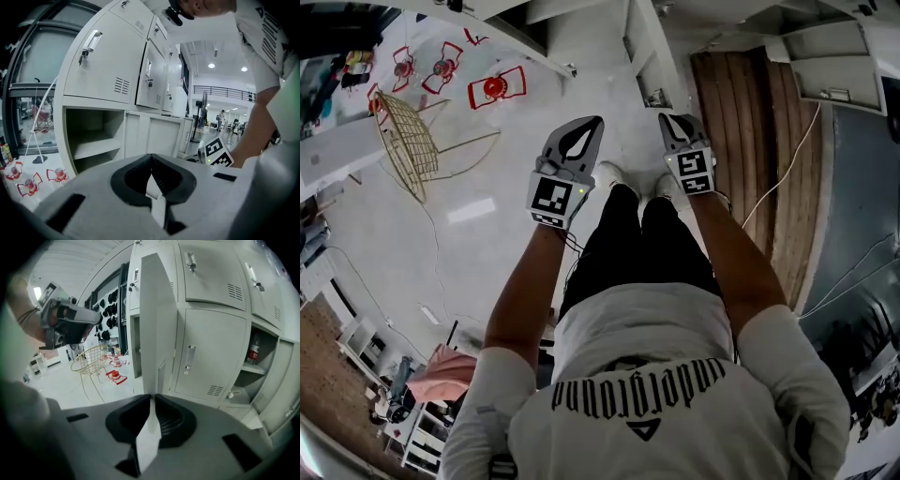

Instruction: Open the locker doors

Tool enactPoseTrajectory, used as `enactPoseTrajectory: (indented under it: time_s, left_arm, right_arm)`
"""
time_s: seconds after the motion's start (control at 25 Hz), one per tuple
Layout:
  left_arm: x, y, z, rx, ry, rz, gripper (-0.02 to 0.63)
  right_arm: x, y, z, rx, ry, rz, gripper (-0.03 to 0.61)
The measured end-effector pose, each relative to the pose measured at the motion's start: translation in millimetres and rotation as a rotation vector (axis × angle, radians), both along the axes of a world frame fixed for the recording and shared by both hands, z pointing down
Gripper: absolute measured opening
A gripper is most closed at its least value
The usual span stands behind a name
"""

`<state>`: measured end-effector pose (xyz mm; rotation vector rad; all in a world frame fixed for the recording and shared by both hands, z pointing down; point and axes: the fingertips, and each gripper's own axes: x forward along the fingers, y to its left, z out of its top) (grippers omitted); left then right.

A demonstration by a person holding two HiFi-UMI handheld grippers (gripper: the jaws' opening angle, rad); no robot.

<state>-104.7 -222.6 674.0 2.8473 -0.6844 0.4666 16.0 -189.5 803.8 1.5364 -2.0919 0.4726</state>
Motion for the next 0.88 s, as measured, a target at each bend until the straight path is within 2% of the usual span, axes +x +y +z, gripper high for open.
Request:
enactPoseTrajectory:
  time_s: [0.12, 0.32, 0.64, 0.88]
  left_arm:
    - [11, 4, 2, -0.006, -0.012, 0.005, 0.008]
    - [36, 21, -5, -0.013, 0.012, 0.010, 0.008]
    - [43, 27, -17, 0.021, 0.012, -0.004, 0.008]
    - [41, 32, -43, 0.058, 0.024, -0.039, 0.008]
  right_arm:
    - [18, -4, 0, 0.000, -0.004, 0.006, 0.041]
    - [52, 0, 2, -0.013, 0.008, 0.036, 0.038]
    - [64, -4, 0, -0.009, 0.021, 0.052, 0.043]
    - [70, 4, -31, 0.026, 0.000, 0.046, 0.106]
